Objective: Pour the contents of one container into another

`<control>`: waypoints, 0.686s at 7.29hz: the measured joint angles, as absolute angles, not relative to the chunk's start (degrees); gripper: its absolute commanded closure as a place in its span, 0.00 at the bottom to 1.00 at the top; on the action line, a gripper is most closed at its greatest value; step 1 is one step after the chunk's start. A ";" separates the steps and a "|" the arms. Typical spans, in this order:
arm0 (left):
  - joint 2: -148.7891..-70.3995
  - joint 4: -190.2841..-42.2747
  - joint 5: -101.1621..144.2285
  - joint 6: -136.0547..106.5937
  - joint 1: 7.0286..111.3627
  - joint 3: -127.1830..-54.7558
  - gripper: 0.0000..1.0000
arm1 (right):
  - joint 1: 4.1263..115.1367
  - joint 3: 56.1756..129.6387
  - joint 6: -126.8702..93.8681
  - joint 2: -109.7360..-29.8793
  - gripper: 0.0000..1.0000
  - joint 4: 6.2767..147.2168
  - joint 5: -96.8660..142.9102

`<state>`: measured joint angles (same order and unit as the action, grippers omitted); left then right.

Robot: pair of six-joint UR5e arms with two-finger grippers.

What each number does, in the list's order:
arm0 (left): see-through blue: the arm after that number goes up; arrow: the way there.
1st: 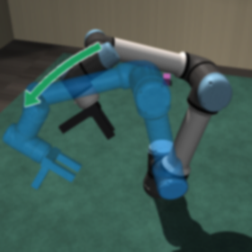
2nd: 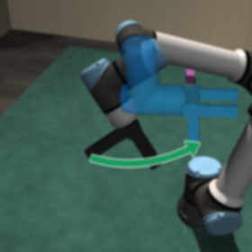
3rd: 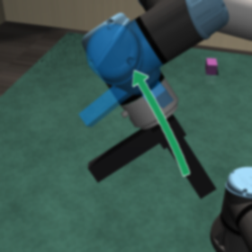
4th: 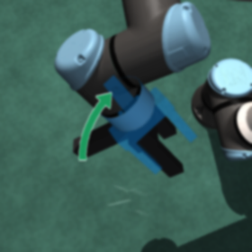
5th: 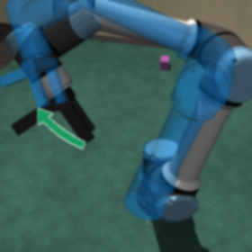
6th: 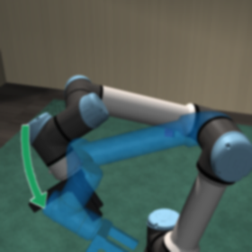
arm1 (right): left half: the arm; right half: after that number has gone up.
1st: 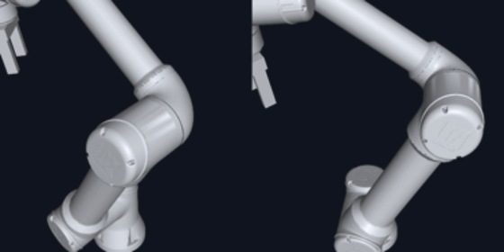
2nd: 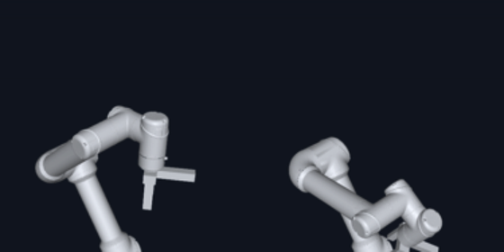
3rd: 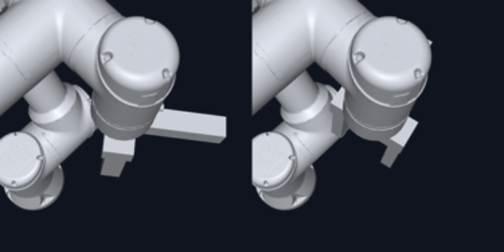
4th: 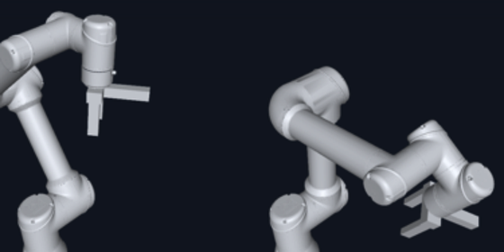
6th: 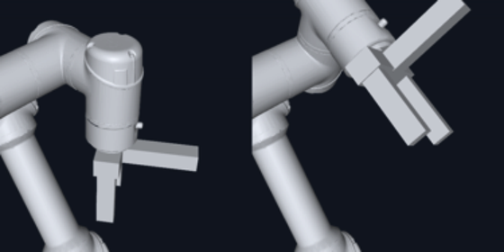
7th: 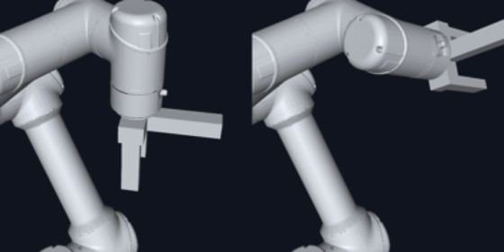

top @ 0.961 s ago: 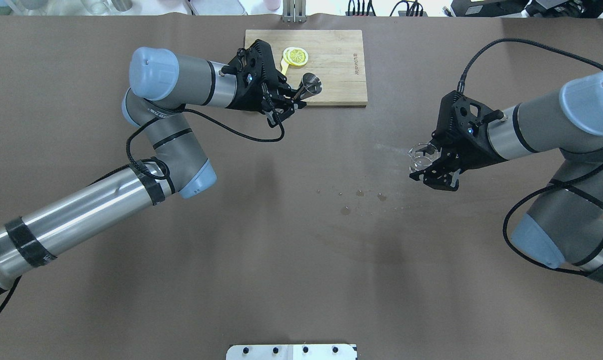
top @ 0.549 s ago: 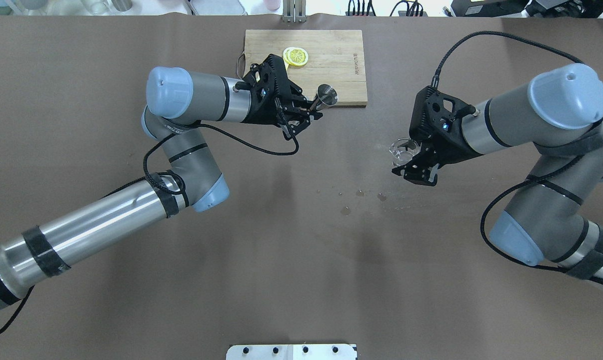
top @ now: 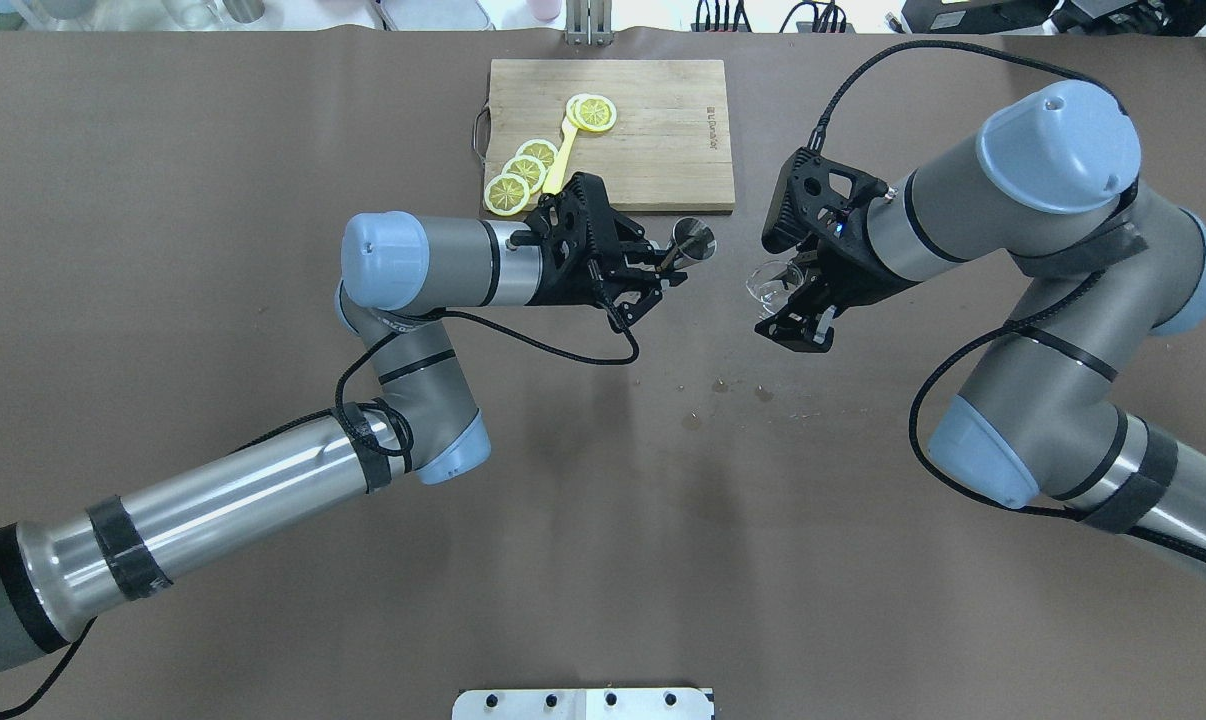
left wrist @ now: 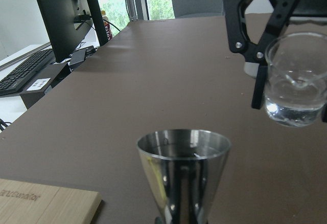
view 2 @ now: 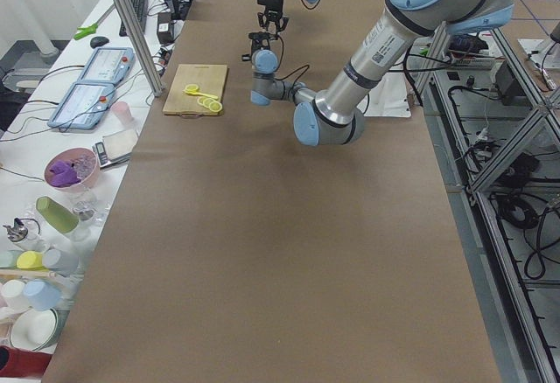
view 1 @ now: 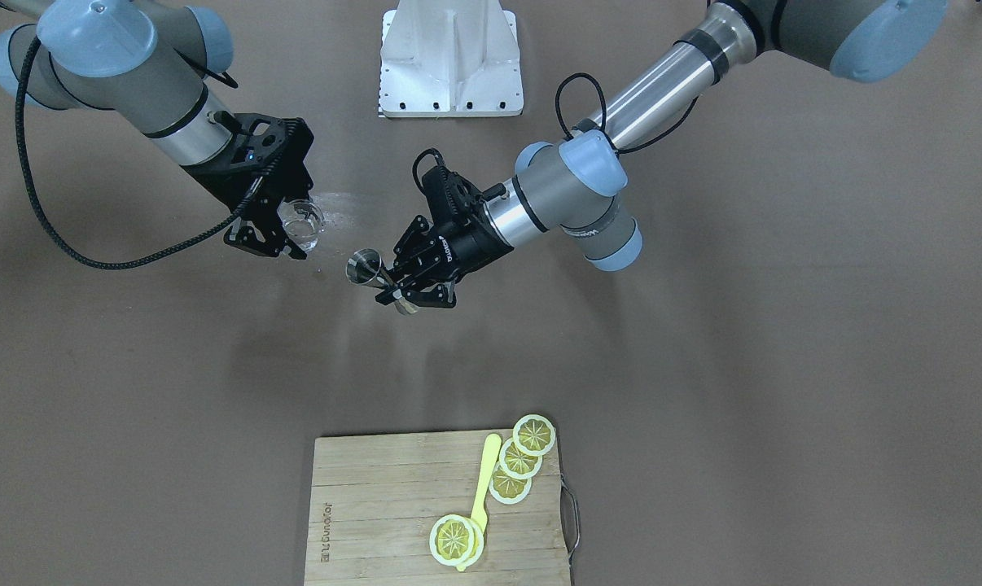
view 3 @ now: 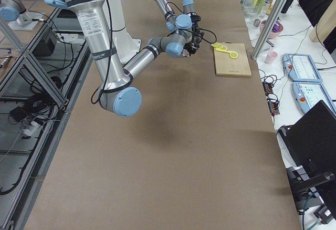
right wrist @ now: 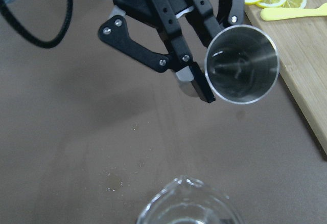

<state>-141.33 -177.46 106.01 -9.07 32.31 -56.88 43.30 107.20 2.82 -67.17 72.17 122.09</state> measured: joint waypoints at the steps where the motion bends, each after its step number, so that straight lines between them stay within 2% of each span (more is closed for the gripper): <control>1: -141.42 -178.30 104.95 -9.39 31.52 -56.79 1.00 | 43.39 107.22 2.82 -65.98 1.00 75.20 122.19; 5: -141.44 -180.02 103.54 -9.73 30.19 -56.69 1.00 | 44.06 108.21 2.81 -62.28 1.00 84.94 122.73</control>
<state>-141.44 -180.02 103.54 -9.73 30.19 -56.69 44.06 108.21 2.81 -62.28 84.94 122.73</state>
